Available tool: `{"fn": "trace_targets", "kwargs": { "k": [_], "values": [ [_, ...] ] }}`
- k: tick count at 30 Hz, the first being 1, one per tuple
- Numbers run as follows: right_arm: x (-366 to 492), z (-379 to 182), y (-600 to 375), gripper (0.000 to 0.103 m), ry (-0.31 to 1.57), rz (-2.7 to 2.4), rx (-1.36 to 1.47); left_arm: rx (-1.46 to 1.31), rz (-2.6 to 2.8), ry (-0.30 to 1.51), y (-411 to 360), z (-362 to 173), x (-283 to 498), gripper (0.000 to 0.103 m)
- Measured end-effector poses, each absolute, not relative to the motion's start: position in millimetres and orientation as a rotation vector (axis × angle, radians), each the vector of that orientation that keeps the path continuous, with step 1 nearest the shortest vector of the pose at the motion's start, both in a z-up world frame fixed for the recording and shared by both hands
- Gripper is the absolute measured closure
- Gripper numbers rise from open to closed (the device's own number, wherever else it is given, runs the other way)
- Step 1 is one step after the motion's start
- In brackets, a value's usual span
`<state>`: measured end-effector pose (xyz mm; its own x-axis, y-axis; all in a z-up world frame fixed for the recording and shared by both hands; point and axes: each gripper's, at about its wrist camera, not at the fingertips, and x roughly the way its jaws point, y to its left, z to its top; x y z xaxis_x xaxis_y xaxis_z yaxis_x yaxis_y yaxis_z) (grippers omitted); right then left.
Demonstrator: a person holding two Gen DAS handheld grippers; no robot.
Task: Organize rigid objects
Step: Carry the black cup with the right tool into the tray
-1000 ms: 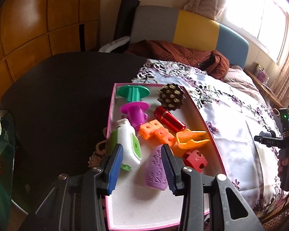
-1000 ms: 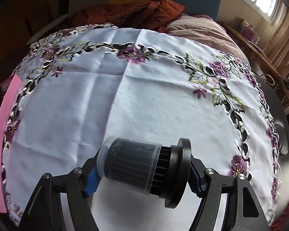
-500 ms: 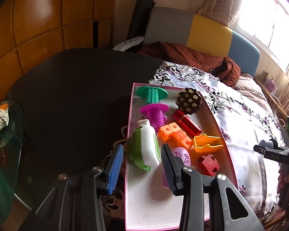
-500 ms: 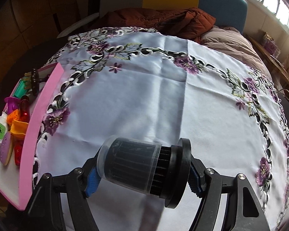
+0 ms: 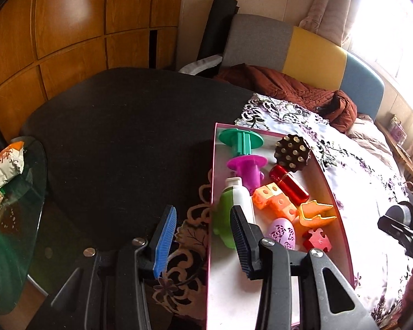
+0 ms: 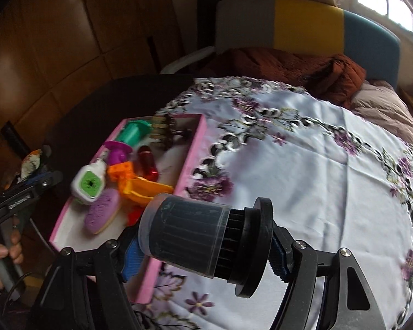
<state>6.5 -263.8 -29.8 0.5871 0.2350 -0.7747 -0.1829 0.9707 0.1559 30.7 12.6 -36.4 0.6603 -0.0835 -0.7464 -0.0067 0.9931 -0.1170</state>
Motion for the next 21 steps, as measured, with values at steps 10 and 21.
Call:
{"fn": "trace_targets", "kwargs": {
  "k": [10,21],
  "values": [
    [2.6,-64.9,-158.3,0.029,1.006,0.458,-0.143,-0.044,-0.021,0.809,7.8,-24.1,28.4,0.062],
    [-0.4,-87.5,-152.4,0.028,1.000,0.393,-0.228,-0.018,0.057,0.703,14.8,3.2,21.7,0.062]
  ]
}}
